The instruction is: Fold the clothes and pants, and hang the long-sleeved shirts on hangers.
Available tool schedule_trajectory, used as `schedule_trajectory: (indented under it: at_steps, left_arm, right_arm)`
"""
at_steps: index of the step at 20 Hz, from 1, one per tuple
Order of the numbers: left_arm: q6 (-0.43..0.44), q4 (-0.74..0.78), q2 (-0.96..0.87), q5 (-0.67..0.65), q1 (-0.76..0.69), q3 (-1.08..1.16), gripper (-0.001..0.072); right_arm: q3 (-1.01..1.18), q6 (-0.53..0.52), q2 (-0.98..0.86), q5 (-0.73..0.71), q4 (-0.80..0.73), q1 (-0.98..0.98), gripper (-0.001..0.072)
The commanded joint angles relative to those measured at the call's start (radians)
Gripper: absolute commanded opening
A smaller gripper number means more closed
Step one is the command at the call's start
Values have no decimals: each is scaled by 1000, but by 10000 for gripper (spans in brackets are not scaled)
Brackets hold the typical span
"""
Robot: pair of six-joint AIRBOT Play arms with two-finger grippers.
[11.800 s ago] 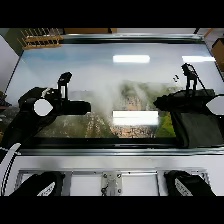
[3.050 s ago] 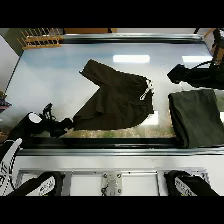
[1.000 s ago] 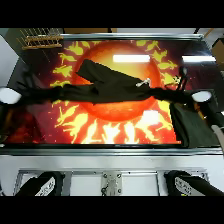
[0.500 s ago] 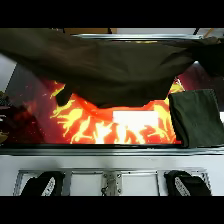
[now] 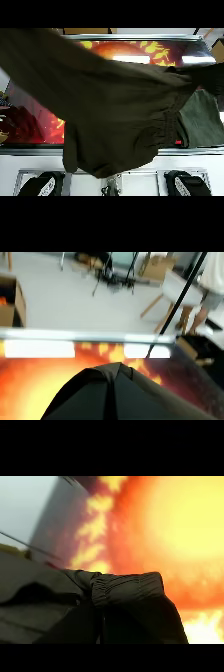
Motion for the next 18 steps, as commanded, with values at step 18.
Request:
schedule_trajectory:
  at_steps: [18]
  left_arm:
    - [-47,167,-361,-85,-143,-331,3]
  right_arm:
    - [-143,-183,-507,-101,-458,67,12]
